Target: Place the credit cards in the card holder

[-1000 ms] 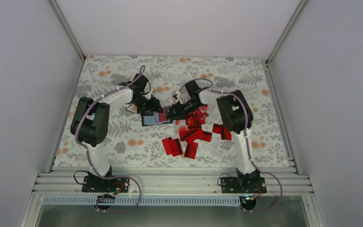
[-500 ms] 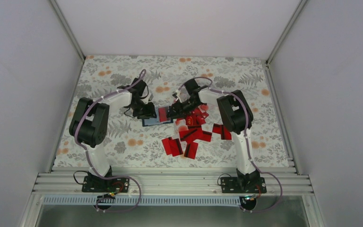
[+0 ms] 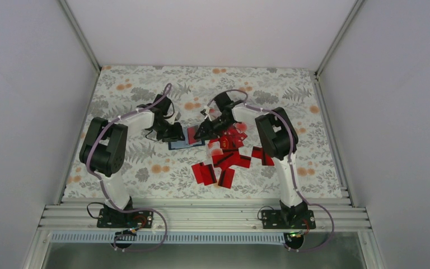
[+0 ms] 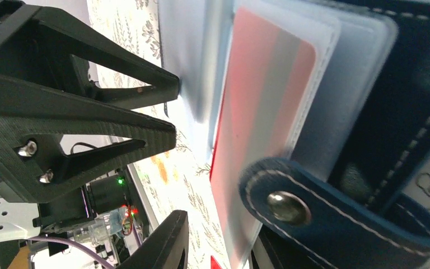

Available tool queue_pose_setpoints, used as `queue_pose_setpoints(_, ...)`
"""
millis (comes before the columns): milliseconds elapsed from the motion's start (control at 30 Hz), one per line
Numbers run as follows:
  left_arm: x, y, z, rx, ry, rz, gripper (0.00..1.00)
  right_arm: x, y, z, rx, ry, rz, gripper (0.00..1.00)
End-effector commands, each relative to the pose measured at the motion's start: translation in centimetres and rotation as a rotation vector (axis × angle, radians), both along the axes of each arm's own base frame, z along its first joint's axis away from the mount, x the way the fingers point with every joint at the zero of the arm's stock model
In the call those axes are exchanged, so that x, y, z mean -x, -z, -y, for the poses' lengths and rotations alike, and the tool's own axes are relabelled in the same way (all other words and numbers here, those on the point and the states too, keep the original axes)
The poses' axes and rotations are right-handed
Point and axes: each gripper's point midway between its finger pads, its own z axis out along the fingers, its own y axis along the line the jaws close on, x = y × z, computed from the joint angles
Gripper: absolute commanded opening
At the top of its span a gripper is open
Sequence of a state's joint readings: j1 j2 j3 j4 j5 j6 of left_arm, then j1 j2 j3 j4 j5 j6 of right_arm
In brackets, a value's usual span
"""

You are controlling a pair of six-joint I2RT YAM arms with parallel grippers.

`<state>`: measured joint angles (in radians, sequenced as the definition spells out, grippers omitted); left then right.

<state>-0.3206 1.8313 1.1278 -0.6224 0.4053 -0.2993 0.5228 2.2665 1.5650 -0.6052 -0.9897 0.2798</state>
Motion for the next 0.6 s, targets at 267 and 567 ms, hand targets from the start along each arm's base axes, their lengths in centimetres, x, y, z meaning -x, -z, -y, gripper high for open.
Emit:
queue_pose_setpoints(267,0.1,-1.8,-1.8,-0.04,-0.057,0.053,0.4,0.0,-1.6,-2.9,-0.005,-0.044,0.033,0.28)
queue_pose_setpoints(567,0.3,-4.3,-4.3,-0.061,-0.139,0.117,0.4,0.4,-1.7,-4.8,-0.008,-0.074,0.028,0.29)
